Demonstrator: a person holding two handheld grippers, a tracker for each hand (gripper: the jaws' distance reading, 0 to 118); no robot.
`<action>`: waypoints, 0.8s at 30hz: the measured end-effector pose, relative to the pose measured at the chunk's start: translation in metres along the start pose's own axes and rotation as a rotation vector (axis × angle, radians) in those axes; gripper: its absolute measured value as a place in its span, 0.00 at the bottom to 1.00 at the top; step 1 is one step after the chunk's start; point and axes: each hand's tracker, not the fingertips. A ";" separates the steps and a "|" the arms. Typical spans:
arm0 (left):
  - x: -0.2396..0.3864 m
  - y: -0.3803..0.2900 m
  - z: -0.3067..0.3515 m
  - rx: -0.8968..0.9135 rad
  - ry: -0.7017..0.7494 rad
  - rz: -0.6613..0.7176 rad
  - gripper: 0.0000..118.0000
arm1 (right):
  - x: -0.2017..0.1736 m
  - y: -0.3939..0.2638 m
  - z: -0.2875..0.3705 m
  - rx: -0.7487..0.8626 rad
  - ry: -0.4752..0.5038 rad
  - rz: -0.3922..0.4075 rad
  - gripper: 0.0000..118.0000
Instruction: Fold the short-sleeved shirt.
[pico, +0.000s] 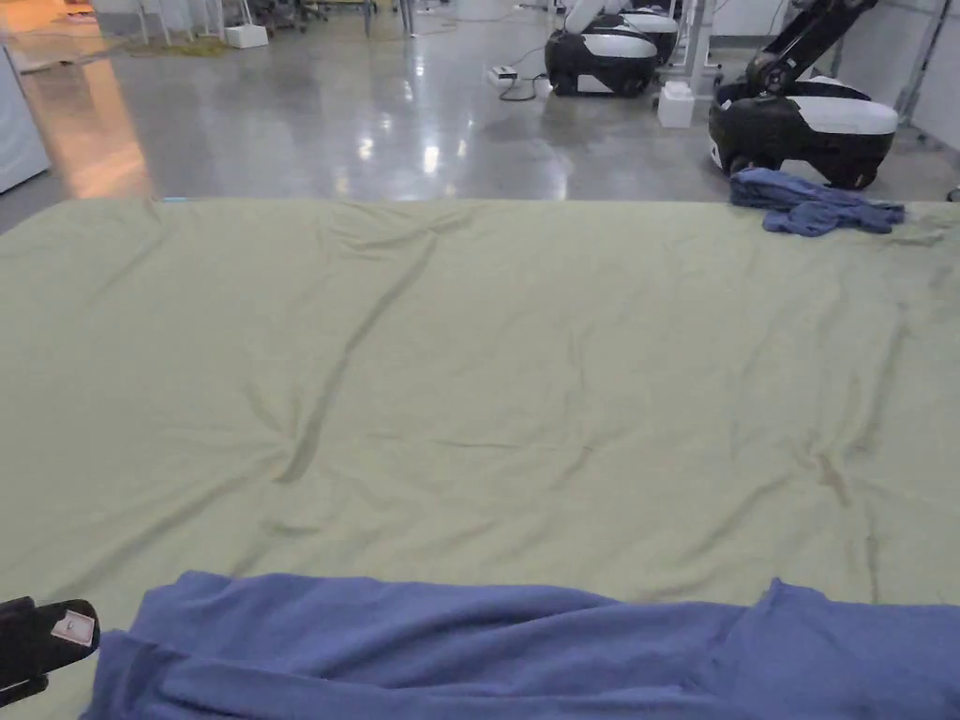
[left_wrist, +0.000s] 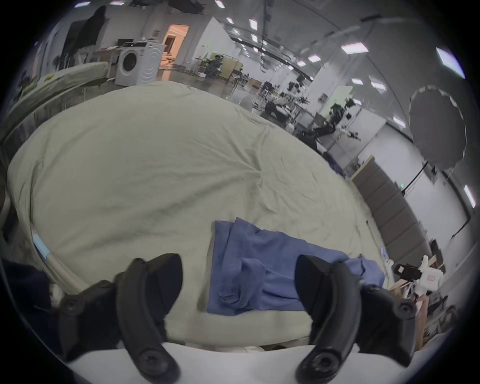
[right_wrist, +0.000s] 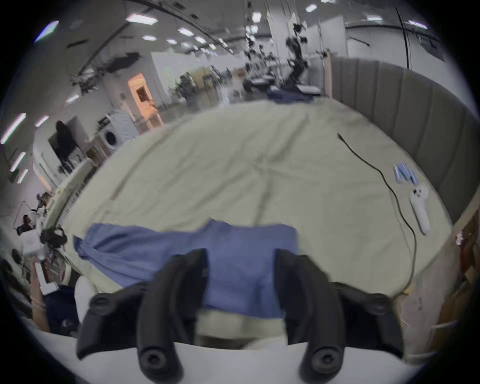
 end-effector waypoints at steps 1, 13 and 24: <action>-0.005 -0.004 0.003 -0.008 -0.011 0.018 0.21 | -0.015 -0.003 -0.003 0.029 0.031 -0.016 0.13; -0.056 -0.018 -0.012 -0.020 -0.151 0.293 0.30 | -0.135 -0.033 -0.106 -0.156 0.314 0.184 0.05; -0.059 -0.020 -0.077 -0.187 -0.290 0.331 0.91 | -0.170 -0.040 -0.118 -0.207 0.305 0.224 0.05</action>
